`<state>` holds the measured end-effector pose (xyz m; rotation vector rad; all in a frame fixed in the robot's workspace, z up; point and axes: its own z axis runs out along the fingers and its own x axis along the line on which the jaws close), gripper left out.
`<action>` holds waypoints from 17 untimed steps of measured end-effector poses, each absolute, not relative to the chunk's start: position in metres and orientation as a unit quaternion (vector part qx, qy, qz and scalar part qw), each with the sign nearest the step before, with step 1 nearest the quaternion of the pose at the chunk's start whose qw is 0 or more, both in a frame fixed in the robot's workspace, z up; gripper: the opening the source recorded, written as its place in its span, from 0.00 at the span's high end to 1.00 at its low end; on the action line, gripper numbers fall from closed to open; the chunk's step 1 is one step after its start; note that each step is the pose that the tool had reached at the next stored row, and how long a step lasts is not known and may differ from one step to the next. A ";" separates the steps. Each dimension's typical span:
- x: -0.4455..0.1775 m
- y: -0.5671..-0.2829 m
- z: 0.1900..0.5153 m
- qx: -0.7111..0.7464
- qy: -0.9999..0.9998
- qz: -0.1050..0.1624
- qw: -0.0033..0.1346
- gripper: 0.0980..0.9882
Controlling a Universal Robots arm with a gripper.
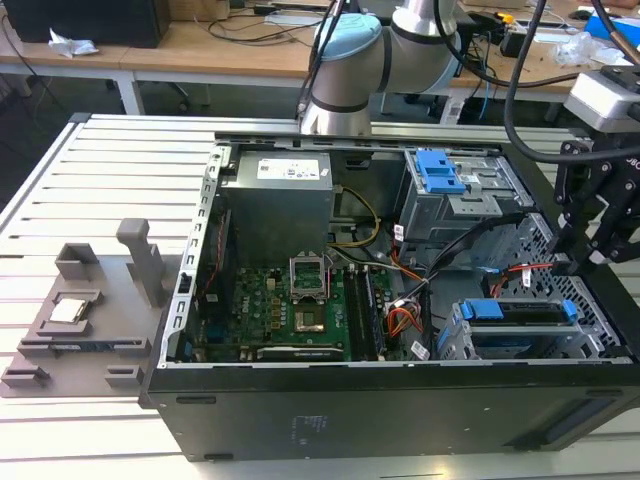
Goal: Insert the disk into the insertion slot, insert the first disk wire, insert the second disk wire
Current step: 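Insert the first disk wire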
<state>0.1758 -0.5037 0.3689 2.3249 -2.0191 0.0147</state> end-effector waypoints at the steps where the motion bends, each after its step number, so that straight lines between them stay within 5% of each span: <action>1: 0.176 -0.504 0.369 0.755 -0.655 0.006 0.033 0.70; 3: 0.176 -0.498 0.367 0.757 -0.652 0.017 0.045 0.70; 17: 0.176 -0.491 0.356 0.771 -0.632 0.036 0.066 0.70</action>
